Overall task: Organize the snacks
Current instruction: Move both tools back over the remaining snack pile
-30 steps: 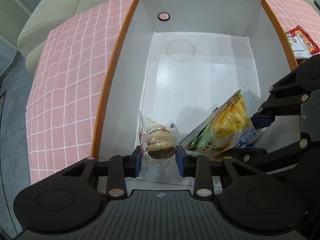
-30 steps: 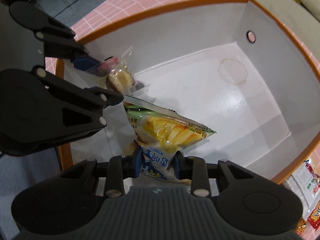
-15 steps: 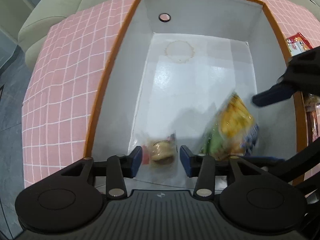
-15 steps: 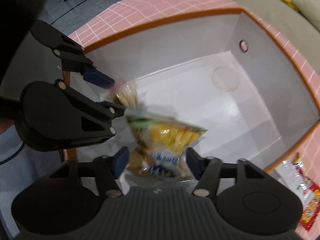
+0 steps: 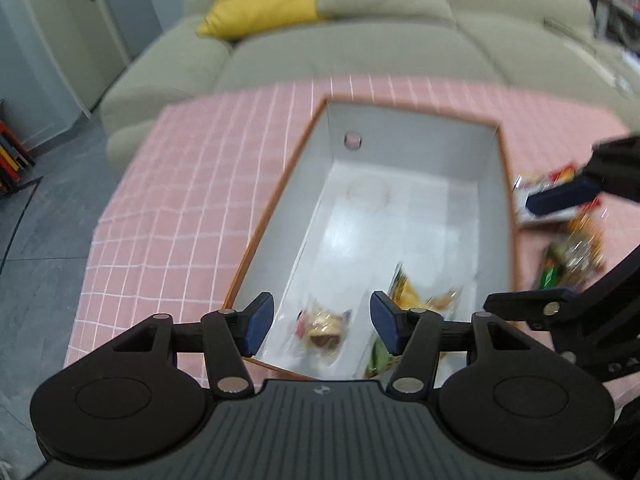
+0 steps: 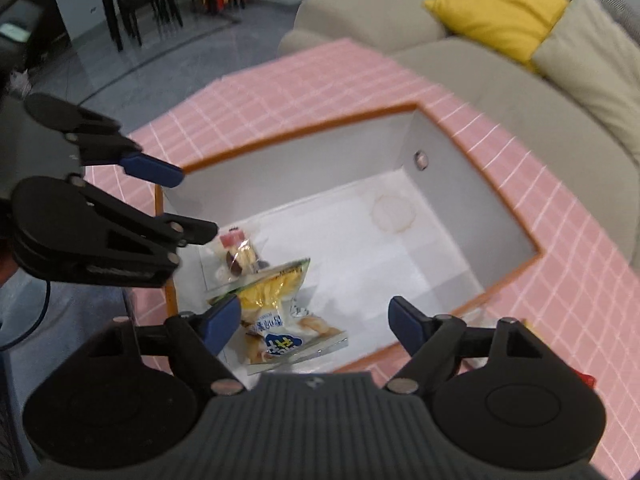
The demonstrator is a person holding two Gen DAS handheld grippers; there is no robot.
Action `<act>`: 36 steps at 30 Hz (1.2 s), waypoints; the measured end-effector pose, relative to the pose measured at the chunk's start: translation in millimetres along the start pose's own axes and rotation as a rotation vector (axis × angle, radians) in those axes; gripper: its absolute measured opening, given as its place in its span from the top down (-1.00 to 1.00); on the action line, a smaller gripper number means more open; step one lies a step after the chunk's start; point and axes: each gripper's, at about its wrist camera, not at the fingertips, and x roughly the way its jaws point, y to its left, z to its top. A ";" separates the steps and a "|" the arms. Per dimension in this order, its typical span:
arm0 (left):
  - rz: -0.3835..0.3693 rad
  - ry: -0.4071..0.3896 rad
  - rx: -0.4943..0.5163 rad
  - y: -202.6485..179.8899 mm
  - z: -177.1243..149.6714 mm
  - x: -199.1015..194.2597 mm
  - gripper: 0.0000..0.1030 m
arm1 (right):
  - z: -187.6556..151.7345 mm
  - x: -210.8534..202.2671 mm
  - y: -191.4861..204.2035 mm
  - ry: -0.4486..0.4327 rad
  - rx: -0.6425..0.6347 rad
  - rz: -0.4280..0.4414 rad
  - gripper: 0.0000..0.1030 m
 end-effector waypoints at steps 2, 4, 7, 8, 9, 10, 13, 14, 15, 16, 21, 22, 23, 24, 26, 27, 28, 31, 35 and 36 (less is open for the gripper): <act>-0.013 -0.057 -0.035 -5.0 -2.9 -15.6 -0.31 | -8.3 -16.0 -0.2 -0.039 0.021 -0.022 -0.52; -0.036 -0.095 -0.070 -11.1 -6.0 -26.6 -0.32 | -18.3 -30.4 -1.9 -0.080 0.049 -0.040 -0.52; -0.064 -0.140 -0.110 -21.8 -13.1 -41.5 -0.32 | -35.9 -48.0 -7.8 -0.133 0.089 -0.077 -0.52; -0.070 -0.157 -0.121 -26.6 -15.7 -44.9 -0.32 | -43.2 -56.4 -7.4 -0.152 0.103 -0.098 -0.52; -0.080 -0.172 -0.134 -31.3 -18.6 -48.0 -0.32 | -51.0 -64.7 -7.4 -0.173 0.119 -0.120 -0.52; -0.092 -0.183 -0.146 -36.4 -21.2 -51.1 -0.32 | -58.3 -71.2 -9.3 -0.195 0.136 -0.136 -0.52; -0.147 -0.210 -0.176 -50.4 -26.9 -56.4 -0.32 | -80.9 -84.5 -13.7 -0.248 0.191 -0.192 -0.52; -0.162 -0.215 -0.186 -55.2 -28.4 -57.6 -0.32 | -88.5 -88.0 -14.8 -0.259 0.213 -0.207 -0.52; -0.178 -0.217 -0.193 -59.2 -30.5 -57.8 -0.32 | -95.1 -91.1 -15.2 -0.271 0.234 -0.220 -0.52; -0.197 -0.213 -0.196 -62.5 -31.3 -56.3 -0.32 | -102.7 -94.3 -15.5 -0.280 0.252 -0.233 -0.52; -0.296 -0.181 -0.167 -83.1 -38.5 -51.0 -0.32 | -136.5 -105.8 -15.2 -0.311 0.307 -0.297 -0.52; -0.310 -0.172 -0.156 -90.0 -41.2 -49.4 -0.31 | -144.8 -106.1 -16.2 -0.314 0.321 -0.304 -0.52; -0.322 -0.164 -0.145 -94.8 -43.8 -47.4 -0.31 | -155.1 -107.7 -18.0 -0.311 0.334 -0.305 -0.52; -0.329 -0.159 -0.134 -98.8 -45.8 -45.9 -0.31 | -163.3 -105.7 -18.6 -0.299 0.352 -0.308 -0.52; -0.338 -0.152 -0.110 -107.3 -51.2 -42.6 -0.32 | -183.9 -107.5 -22.1 -0.282 0.391 -0.322 -0.52; -0.341 -0.147 -0.104 -110.0 -52.5 -40.6 -0.32 | -191.2 -107.3 -22.6 -0.279 0.405 -0.324 -0.52; -0.346 -0.142 -0.099 -113.0 -54.3 -38.8 -0.32 | -199.1 -105.8 -23.3 -0.275 0.418 -0.326 -0.52; -0.351 -0.111 -0.092 -120.8 -59.3 -32.0 -0.32 | -216.6 -100.3 -25.2 -0.242 0.429 -0.345 -0.52; -0.367 -0.076 -0.084 -135.5 -68.2 -21.2 -0.31 | -233.0 -94.8 -33.2 -0.211 0.478 -0.355 -0.52; -0.370 -0.067 -0.083 -137.9 -69.4 -17.8 -0.31 | -235.9 -92.8 -35.8 -0.206 0.499 -0.352 -0.51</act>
